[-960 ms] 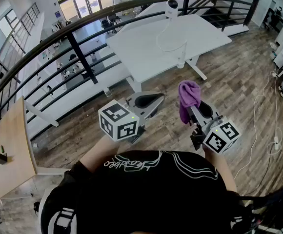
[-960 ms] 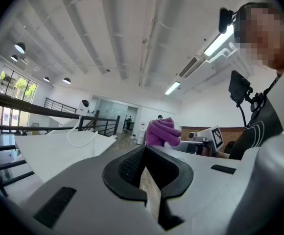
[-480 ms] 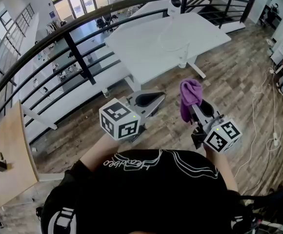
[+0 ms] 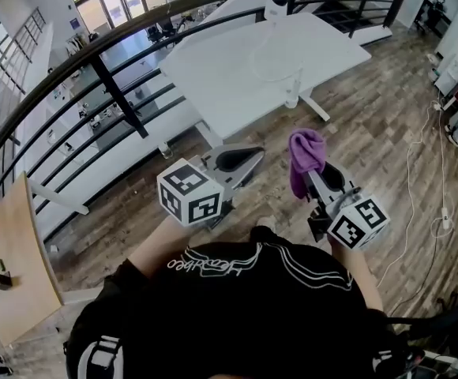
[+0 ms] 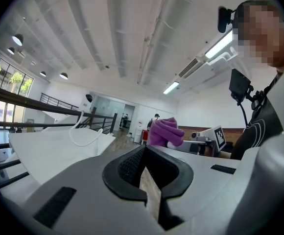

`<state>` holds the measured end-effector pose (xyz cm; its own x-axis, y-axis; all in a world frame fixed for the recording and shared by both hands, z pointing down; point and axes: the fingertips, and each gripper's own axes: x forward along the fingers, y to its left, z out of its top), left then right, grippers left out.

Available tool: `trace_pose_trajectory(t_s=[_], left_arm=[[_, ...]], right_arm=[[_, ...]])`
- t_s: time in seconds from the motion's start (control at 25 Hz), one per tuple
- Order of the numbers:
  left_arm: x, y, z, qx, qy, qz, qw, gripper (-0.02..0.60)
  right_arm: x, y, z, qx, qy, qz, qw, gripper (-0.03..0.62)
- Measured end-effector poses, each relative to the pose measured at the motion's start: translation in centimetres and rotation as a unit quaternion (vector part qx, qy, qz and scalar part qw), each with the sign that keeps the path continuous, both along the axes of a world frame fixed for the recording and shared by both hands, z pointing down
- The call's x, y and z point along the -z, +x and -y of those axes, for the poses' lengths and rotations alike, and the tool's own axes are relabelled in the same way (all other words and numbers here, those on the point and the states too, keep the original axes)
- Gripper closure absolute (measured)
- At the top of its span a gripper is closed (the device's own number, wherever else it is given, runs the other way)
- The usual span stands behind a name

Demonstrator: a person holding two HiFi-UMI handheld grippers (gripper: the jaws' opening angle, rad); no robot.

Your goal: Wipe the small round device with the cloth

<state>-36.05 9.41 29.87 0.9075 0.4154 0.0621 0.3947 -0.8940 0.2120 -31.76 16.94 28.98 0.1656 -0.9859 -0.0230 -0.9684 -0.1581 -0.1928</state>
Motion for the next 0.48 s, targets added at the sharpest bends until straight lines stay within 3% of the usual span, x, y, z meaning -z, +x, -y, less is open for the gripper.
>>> trace_pose_trajectory(t_s=[0.2,0.48], left_arm=[[-1.2,5.2,2.0,0.006,0.0,0.014,0.9999,0.572],[-3.5,17.7,7.4,0.035,0.022,0.044,0.9982,0.572]], right_arm=[[-1.0,5.7,1.9,0.002,0.005,0.009,1.0,0.528],[-2.0,19.2,7.5,0.02,0.012,0.023,0.999,0.528]])
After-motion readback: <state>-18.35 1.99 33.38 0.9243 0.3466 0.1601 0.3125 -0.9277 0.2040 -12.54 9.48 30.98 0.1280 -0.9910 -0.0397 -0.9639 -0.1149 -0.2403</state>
